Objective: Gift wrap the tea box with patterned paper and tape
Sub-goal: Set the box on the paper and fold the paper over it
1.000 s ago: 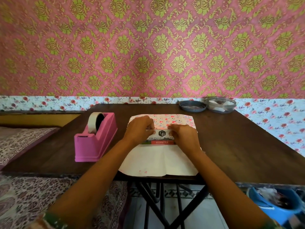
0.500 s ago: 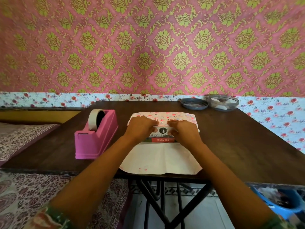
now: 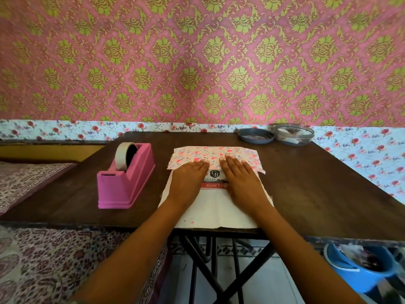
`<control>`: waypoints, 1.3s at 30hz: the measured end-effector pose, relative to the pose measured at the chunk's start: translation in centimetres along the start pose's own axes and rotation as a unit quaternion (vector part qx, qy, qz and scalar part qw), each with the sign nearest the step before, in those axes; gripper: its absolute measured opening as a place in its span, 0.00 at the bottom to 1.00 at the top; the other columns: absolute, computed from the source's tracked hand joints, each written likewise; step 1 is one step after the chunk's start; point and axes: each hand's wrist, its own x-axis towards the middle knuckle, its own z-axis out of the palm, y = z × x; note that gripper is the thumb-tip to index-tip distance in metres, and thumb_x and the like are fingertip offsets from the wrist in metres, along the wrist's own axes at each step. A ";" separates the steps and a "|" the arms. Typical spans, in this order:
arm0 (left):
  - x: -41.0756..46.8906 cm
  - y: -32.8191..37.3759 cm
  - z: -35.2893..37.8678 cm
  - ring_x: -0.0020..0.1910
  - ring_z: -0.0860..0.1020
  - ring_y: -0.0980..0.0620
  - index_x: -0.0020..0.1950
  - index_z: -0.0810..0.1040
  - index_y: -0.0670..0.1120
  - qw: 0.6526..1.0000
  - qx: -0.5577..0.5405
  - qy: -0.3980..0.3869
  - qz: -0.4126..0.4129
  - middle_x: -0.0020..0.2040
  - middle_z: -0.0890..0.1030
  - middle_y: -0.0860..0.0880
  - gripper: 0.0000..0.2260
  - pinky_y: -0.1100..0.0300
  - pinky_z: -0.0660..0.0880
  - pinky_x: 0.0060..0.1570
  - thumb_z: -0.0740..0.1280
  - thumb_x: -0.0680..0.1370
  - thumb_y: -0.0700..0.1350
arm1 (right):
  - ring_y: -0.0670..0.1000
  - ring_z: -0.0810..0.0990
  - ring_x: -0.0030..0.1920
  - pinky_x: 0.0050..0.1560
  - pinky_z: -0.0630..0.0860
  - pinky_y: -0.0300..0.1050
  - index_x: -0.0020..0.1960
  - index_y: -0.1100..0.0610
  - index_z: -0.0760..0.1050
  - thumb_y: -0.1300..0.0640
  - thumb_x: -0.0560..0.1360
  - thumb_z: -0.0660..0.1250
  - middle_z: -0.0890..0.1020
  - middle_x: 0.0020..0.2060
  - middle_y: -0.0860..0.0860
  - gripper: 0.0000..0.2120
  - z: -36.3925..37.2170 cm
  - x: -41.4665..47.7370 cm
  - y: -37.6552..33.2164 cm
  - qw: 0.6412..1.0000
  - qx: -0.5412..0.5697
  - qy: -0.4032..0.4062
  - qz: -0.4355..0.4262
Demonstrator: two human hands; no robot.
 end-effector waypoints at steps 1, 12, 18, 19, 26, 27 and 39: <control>-0.1 0.1 -0.2 0.62 0.76 0.46 0.66 0.74 0.43 1.000 -0.005 0.027 0.009 0.64 0.76 0.44 0.25 0.52 0.71 0.62 0.73 0.71 0.45 | 0.56 0.52 0.76 0.70 0.38 0.49 0.76 0.56 0.49 0.53 0.80 0.57 0.53 0.75 0.55 0.28 -0.1 -0.1 0.0 1.000 -0.003 0.000 -0.006; -1.0 0.1 -0.2 0.64 0.74 0.49 0.67 0.74 0.45 0.995 -0.073 0.066 -0.010 0.66 0.75 0.47 0.19 0.55 0.69 0.64 0.67 0.76 0.46 | 0.51 0.46 0.76 0.69 0.33 0.41 0.76 0.54 0.45 0.47 0.81 0.51 0.49 0.76 0.51 0.29 -0.1 -0.6 -0.3 1.000 0.006 0.004 -0.007; -0.8 -0.5 -1.0 0.72 0.64 0.49 0.74 0.62 0.48 0.999 -0.031 0.012 0.022 0.73 0.64 0.48 0.22 0.56 0.57 0.72 0.59 0.80 0.47 | 0.54 0.44 0.76 0.69 0.32 0.45 0.76 0.55 0.41 0.43 0.78 0.46 0.45 0.76 0.52 0.32 -0.2 -0.9 -0.3 0.999 -0.022 -0.022 -0.017; -0.8 -0.4 -1.0 0.72 0.65 0.49 0.74 0.62 0.47 0.999 -0.022 0.009 0.026 0.73 0.65 0.48 0.22 0.55 0.58 0.71 0.60 0.80 0.47 | 0.54 0.44 0.76 0.69 0.32 0.47 0.76 0.54 0.41 0.41 0.76 0.42 0.45 0.76 0.52 0.33 -0.1 -0.9 -0.3 0.999 -0.026 -0.026 -0.019; -0.9 -0.1 -1.0 0.69 0.70 0.49 0.72 0.65 0.47 0.999 -0.047 0.023 0.002 0.71 0.69 0.48 0.22 0.56 0.64 0.69 0.61 0.79 0.50 | 0.53 0.44 0.76 0.69 0.31 0.46 0.76 0.53 0.44 0.43 0.76 0.45 0.47 0.76 0.51 0.32 0.0 -1.3 -0.3 0.999 -0.031 -0.018 -0.018; -1.0 -0.1 -1.0 0.69 0.69 0.50 0.72 0.66 0.47 0.997 -0.070 0.030 -0.006 0.71 0.69 0.49 0.21 0.56 0.63 0.69 0.61 0.79 0.48 | 0.53 0.44 0.76 0.69 0.31 0.46 0.76 0.53 0.44 0.43 0.76 0.45 0.48 0.76 0.51 0.32 0.0 -1.3 -0.3 0.999 -0.028 -0.017 -0.016; -3.3 -5.0 0.2 0.55 0.77 0.46 0.58 0.78 0.37 0.866 -0.396 0.012 -0.306 0.59 0.79 0.41 0.13 0.58 0.71 0.55 0.67 0.75 0.36 | 0.52 0.45 0.76 0.71 0.33 0.46 0.77 0.52 0.45 0.38 0.75 0.46 0.48 0.76 0.50 0.34 -0.1 -1.2 -0.4 1.000 -0.005 -0.021 -0.010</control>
